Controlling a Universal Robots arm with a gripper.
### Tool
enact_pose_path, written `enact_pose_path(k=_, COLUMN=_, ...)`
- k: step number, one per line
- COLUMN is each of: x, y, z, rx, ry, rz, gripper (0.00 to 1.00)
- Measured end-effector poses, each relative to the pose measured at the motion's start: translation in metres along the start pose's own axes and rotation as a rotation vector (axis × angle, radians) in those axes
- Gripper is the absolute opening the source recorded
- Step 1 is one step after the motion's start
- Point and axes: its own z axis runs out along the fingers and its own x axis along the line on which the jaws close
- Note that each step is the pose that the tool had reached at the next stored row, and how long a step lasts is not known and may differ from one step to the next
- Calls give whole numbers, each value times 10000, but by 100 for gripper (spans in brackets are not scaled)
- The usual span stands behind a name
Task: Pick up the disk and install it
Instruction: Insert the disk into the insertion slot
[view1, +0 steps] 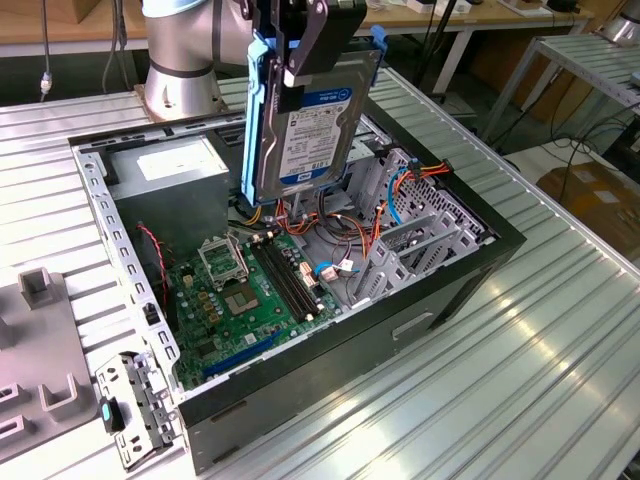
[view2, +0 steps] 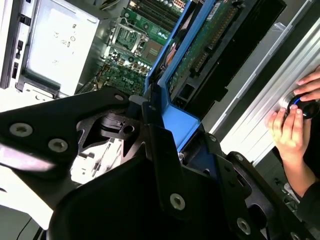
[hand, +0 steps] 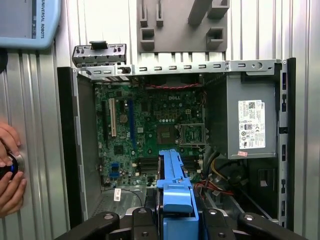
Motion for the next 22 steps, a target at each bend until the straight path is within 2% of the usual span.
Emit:
enact_pose_path(k=4, x=-3, y=-82, z=6, rx=0, ry=0, rz=0, gripper=37)
enact_pose_path(k=6, x=-7, y=-173, z=13, rx=0, ry=-1, rz=1, gripper=37)
enact_pose_path(k=9, x=-9, y=-240, z=19, rx=-1, ry=-1, rz=0, gripper=37)
enact_pose_path(k=15, x=13, y=-268, z=29, rx=-12, ry=3, rz=1, gripper=37)
enact_pose_path(k=18, x=100, y=-275, z=33, rx=-27, ry=7, rz=0, gripper=37)
enact_pose_path(k=22, x=259, y=-291, z=41, rx=-47, ry=7, rz=0, gripper=37)
